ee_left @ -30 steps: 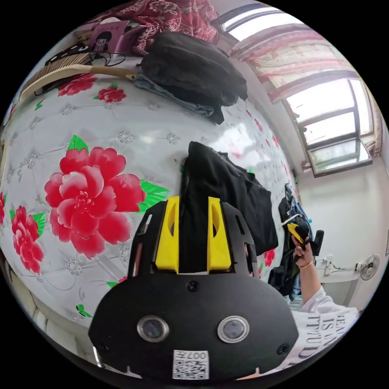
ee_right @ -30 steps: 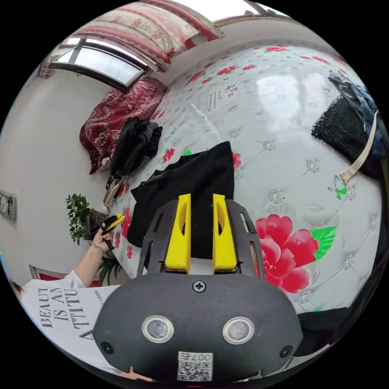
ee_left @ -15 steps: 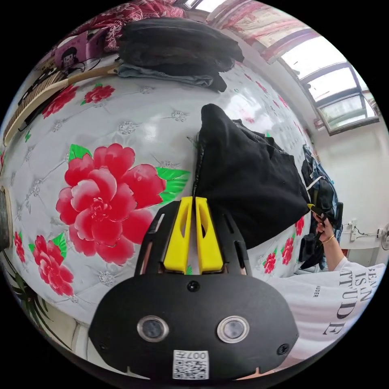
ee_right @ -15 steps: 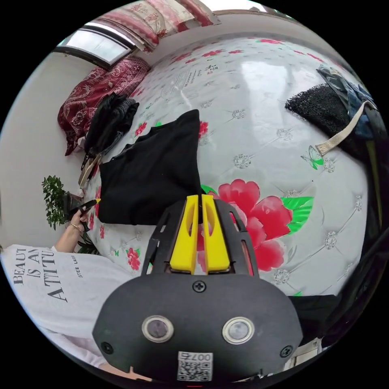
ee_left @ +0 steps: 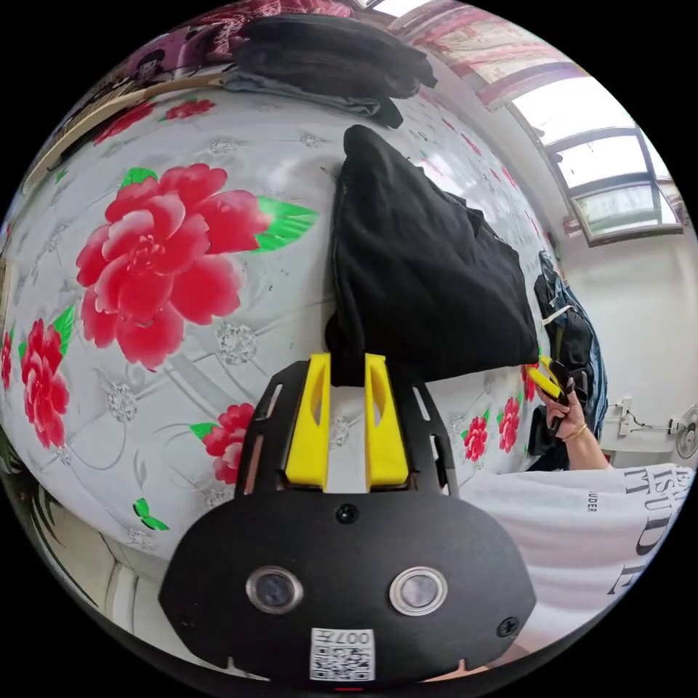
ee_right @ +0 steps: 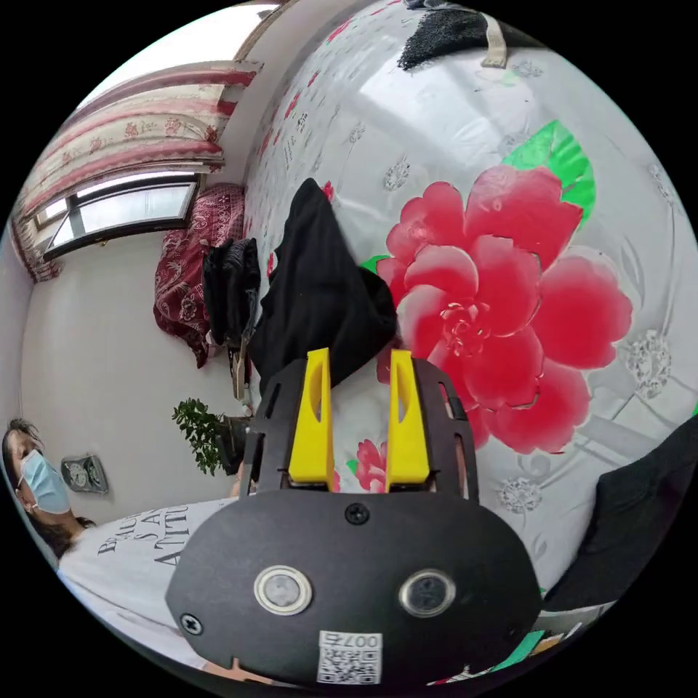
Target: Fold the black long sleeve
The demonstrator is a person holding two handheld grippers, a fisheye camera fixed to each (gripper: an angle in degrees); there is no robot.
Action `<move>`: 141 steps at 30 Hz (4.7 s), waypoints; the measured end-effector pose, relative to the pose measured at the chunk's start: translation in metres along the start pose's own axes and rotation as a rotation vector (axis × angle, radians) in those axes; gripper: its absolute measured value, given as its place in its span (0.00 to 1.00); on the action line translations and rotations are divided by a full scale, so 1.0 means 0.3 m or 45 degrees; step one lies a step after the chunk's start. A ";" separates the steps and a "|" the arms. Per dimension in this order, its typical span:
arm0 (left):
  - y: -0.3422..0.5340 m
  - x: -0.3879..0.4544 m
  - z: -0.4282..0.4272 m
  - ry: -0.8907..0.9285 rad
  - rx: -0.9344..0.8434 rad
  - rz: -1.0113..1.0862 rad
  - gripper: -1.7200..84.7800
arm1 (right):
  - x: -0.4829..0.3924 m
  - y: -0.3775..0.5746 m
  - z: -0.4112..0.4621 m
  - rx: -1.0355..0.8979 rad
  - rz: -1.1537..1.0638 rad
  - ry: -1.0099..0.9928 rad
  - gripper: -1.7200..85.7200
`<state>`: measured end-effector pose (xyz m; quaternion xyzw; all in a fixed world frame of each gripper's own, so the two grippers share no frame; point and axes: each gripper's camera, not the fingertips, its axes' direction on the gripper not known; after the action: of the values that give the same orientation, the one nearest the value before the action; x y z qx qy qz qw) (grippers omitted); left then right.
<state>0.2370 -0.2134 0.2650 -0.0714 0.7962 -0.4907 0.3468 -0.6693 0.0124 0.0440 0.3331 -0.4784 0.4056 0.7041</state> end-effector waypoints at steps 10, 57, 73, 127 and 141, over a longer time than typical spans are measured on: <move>-0.013 0.065 -0.029 -0.013 -0.072 0.180 0.08 | -0.094 0.047 -0.047 0.005 -0.233 0.148 0.03; -0.237 0.228 0.022 -0.218 0.315 0.258 0.10 | -0.126 0.042 0.034 0.308 -0.147 0.259 0.11; -0.034 0.522 0.406 -0.040 -0.103 0.623 0.09 | -0.074 0.085 0.251 0.235 -0.031 -0.032 0.05; -0.677 0.003 0.548 0.271 -0.094 0.428 0.10 | -0.432 -0.168 0.846 0.146 -0.402 0.023 0.08; -1.105 0.310 0.681 -0.224 0.288 0.501 0.12 | -0.794 -0.875 1.053 0.332 -0.564 0.228 0.10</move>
<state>0.2193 -0.5734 0.4388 0.0819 0.7016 -0.4916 0.5093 -0.6139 -0.4365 -0.1009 0.4803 -0.2732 0.3277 0.7663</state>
